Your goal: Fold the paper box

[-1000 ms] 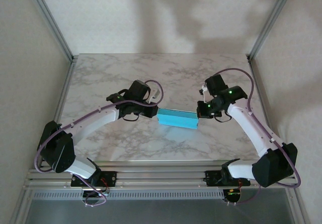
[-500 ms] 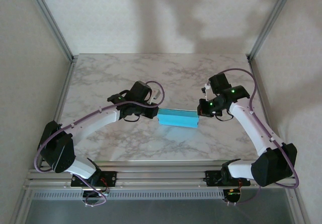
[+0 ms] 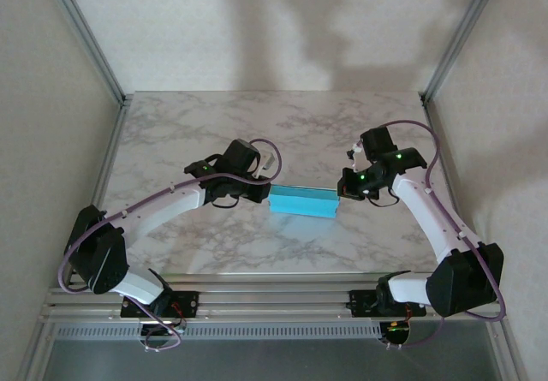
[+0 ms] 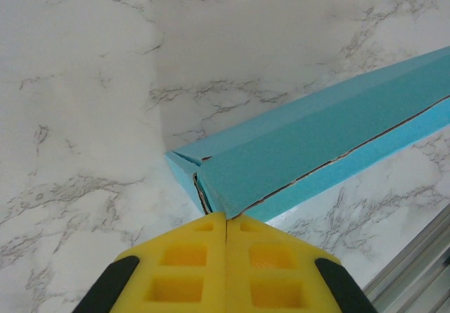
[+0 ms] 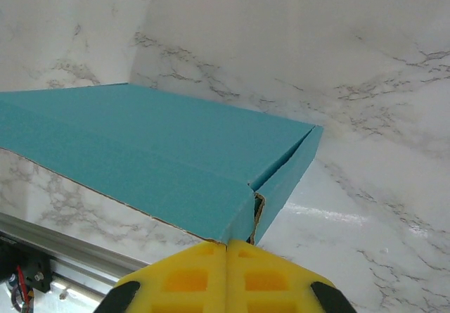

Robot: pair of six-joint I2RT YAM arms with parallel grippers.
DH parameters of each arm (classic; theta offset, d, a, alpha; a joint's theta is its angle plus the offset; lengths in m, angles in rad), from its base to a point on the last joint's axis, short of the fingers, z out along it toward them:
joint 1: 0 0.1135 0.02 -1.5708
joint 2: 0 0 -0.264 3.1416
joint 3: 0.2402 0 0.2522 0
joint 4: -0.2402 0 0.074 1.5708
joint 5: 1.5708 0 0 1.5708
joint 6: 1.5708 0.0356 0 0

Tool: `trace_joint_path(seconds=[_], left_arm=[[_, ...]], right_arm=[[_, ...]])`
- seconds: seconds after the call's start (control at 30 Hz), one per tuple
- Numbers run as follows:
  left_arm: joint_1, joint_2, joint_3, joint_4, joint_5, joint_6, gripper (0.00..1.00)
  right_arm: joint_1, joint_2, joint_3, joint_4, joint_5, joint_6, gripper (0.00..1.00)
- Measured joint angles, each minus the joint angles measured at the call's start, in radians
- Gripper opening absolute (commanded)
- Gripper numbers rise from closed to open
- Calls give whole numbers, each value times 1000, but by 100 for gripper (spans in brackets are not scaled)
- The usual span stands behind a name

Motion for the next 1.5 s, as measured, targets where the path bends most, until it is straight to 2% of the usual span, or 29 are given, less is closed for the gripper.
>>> trace_joint_path(seconds=[0.57,0.77,0.93,1.03,1.17,1.3,1.5], left_arm=[[-12,20,5,13,5,0,0],[-12,30,6,14,5,0,0],[-12,35,6,10,3,0,0],[-12,36,6,10,1,0,0],[-12,44,15,9,1,0,0],[-12,52,23,10,1,0,0],[-12,52,24,8,1,0,0]], right_arm=[[0,-31,-67,26,71,-33,0],[1,-40,-76,37,79,-33,4],[1,-68,-76,36,84,-29,18],[0,-105,-76,36,82,-24,32],[-4,-145,-75,33,79,-25,40],[-11,-162,-73,40,78,-14,41],[-11,-153,-75,116,80,30,28]])
